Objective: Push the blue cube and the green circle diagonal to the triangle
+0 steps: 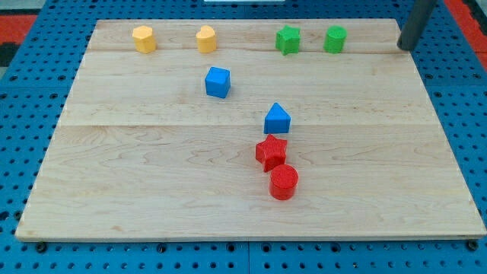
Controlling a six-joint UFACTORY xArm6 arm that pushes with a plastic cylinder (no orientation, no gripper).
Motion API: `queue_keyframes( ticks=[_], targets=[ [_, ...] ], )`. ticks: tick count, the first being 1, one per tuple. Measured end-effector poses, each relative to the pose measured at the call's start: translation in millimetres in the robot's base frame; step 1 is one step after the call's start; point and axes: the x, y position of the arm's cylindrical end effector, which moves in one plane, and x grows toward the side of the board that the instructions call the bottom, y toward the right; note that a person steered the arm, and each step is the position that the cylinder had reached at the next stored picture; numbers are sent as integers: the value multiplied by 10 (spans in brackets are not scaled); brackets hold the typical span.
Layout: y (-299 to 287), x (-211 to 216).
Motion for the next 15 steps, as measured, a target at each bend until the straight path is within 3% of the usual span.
queue_keyframes(
  ticks=[1,2,3,4,6,7,8,9,11,12,13,14,15],
  targets=[
    [-631,-246],
    [-1629,-171],
    [-1702,401],
    [-1655,471],
    [-1331,-70],
    [-910,105],
    [-1726,363],
    [-1680,331],
    [-2785,602],
    [-2735,461],
    [-3267,516],
    [-3265,676],
    [-2628,678]
  ],
)
